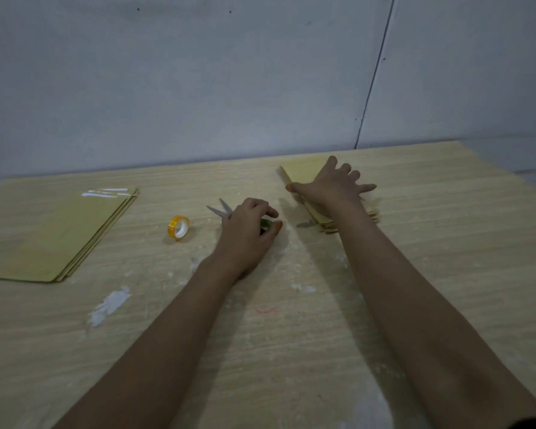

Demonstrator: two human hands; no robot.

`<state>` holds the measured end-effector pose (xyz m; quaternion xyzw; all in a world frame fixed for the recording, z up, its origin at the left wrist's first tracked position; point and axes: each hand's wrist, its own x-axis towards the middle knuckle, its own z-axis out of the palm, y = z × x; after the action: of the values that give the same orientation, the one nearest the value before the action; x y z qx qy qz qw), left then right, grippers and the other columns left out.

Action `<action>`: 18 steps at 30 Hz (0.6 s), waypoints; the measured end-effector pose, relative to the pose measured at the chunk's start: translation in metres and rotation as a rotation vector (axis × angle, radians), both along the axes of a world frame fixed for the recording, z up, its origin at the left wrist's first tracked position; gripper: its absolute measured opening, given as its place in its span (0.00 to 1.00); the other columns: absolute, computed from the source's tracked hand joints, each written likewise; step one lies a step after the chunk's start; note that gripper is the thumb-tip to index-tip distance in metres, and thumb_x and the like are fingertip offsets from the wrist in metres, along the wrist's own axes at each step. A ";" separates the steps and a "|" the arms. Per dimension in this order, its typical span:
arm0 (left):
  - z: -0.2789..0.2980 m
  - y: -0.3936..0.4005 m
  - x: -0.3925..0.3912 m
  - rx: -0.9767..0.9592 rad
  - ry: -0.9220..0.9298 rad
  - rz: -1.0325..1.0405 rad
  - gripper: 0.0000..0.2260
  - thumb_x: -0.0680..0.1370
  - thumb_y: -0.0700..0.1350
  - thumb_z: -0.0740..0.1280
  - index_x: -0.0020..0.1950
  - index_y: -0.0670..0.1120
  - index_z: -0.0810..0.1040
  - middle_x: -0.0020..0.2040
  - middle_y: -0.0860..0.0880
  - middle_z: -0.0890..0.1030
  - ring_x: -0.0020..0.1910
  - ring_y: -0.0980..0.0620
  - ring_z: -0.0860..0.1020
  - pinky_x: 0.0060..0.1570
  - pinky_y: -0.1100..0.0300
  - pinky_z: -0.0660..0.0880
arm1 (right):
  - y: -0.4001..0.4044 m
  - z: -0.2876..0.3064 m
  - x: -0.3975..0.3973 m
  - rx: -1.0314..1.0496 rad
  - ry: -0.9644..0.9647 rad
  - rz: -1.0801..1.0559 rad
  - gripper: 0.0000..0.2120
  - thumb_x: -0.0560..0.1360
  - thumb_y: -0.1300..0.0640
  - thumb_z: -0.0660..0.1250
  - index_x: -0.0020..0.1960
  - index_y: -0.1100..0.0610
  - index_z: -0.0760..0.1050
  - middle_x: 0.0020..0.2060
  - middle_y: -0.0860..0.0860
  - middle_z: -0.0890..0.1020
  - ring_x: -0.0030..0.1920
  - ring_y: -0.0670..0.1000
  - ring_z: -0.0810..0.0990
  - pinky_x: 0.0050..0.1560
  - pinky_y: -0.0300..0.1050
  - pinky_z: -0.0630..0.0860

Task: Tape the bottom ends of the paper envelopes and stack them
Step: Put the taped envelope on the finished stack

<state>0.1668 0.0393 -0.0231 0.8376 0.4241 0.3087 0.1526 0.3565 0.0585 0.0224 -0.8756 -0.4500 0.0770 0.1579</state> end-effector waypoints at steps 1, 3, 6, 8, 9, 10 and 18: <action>0.001 0.000 -0.001 0.022 -0.027 -0.004 0.09 0.79 0.49 0.68 0.56 0.47 0.82 0.61 0.47 0.77 0.62 0.47 0.75 0.61 0.46 0.71 | -0.001 0.001 -0.003 0.022 -0.020 0.017 0.52 0.67 0.25 0.63 0.77 0.57 0.54 0.74 0.62 0.60 0.74 0.67 0.56 0.68 0.78 0.47; 0.003 -0.001 -0.004 0.061 -0.083 -0.020 0.07 0.79 0.47 0.68 0.53 0.45 0.82 0.59 0.46 0.78 0.60 0.46 0.76 0.58 0.48 0.73 | -0.004 0.002 -0.013 0.111 -0.074 0.056 0.41 0.72 0.28 0.60 0.73 0.56 0.64 0.72 0.61 0.65 0.72 0.65 0.59 0.69 0.76 0.47; 0.006 -0.006 -0.015 0.141 -0.132 -0.035 0.07 0.79 0.47 0.67 0.49 0.44 0.82 0.54 0.46 0.79 0.54 0.46 0.77 0.54 0.48 0.73 | -0.011 -0.002 -0.034 0.371 -0.153 0.117 0.21 0.76 0.39 0.62 0.59 0.54 0.77 0.61 0.56 0.76 0.65 0.61 0.68 0.68 0.64 0.57; 0.009 -0.011 -0.029 0.203 -0.171 -0.046 0.10 0.79 0.49 0.65 0.48 0.43 0.81 0.50 0.47 0.79 0.50 0.47 0.77 0.50 0.49 0.73 | -0.019 -0.008 -0.049 0.584 -0.173 0.210 0.12 0.74 0.47 0.64 0.47 0.54 0.80 0.49 0.53 0.81 0.56 0.60 0.74 0.55 0.55 0.65; 0.010 -0.014 -0.036 0.228 -0.195 -0.046 0.10 0.79 0.48 0.65 0.48 0.43 0.81 0.49 0.48 0.79 0.49 0.47 0.76 0.49 0.50 0.73 | -0.021 -0.012 -0.055 0.687 -0.168 0.282 0.10 0.72 0.50 0.65 0.42 0.55 0.80 0.43 0.53 0.81 0.50 0.60 0.76 0.48 0.51 0.65; 0.013 -0.016 -0.045 0.256 -0.214 -0.036 0.09 0.79 0.47 0.65 0.47 0.43 0.80 0.47 0.48 0.79 0.47 0.47 0.76 0.48 0.50 0.72 | -0.025 -0.015 -0.061 0.770 -0.153 0.370 0.08 0.71 0.52 0.65 0.39 0.56 0.78 0.38 0.52 0.80 0.45 0.59 0.76 0.43 0.49 0.66; 0.012 -0.012 -0.145 0.317 -0.160 0.324 0.06 0.75 0.48 0.68 0.47 0.46 0.80 0.46 0.46 0.79 0.47 0.42 0.77 0.47 0.52 0.69 | -0.053 -0.024 -0.116 0.886 -0.026 0.878 0.06 0.71 0.55 0.65 0.38 0.57 0.76 0.35 0.50 0.76 0.32 0.50 0.73 0.32 0.45 0.72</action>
<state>0.0220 0.0270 -0.0111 0.7448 0.4859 0.4573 0.0009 0.2409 0.0057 -0.0011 -0.4611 -0.7591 -0.0697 0.4543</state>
